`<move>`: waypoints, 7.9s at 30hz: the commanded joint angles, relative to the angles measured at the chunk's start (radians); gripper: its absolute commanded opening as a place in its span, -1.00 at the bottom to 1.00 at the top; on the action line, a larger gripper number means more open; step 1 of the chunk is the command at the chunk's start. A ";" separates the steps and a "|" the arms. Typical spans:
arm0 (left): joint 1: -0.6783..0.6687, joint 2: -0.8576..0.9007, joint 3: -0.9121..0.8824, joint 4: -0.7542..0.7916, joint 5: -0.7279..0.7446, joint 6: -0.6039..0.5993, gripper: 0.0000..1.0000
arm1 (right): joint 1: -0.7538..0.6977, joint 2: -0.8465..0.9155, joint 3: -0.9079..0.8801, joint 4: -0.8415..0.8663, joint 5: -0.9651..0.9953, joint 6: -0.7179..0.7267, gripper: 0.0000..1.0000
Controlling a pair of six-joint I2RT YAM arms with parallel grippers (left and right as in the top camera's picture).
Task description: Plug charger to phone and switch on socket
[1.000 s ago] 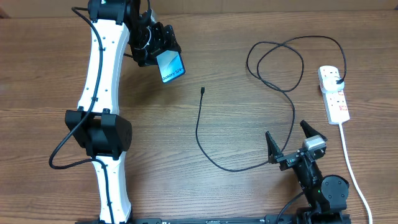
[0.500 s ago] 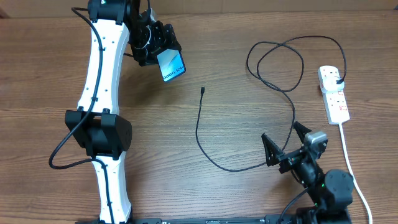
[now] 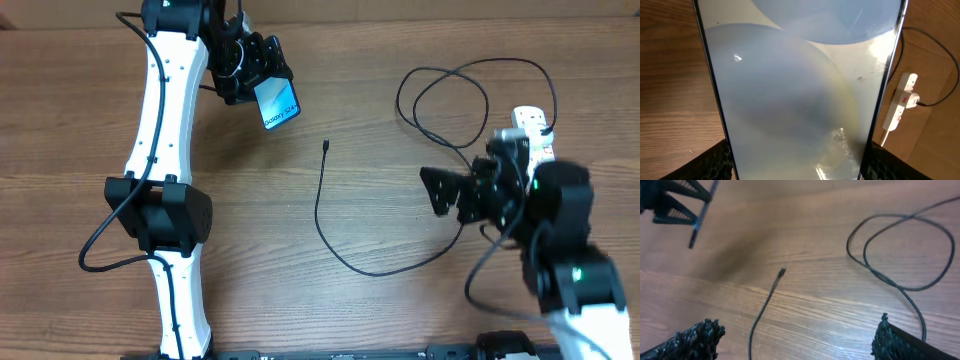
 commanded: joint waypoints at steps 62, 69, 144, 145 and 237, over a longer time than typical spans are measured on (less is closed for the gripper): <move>0.006 -0.002 0.033 -0.066 0.346 -0.459 0.25 | 0.005 0.420 0.337 -0.106 -0.248 0.215 1.00; 0.006 -0.002 0.033 -0.071 0.456 -0.541 0.25 | 0.005 0.422 0.337 -0.075 -0.182 0.330 1.00; -0.119 -0.002 0.033 -0.067 0.045 -0.895 0.14 | 0.020 0.569 0.336 -0.021 -0.169 0.511 0.99; -0.125 -0.002 0.033 -0.067 0.033 -0.895 0.14 | 0.026 0.571 0.336 0.002 -0.200 0.500 0.99; -0.256 -0.002 0.033 -0.067 0.063 -0.932 0.25 | 0.319 0.661 0.324 0.301 -0.071 0.636 -0.60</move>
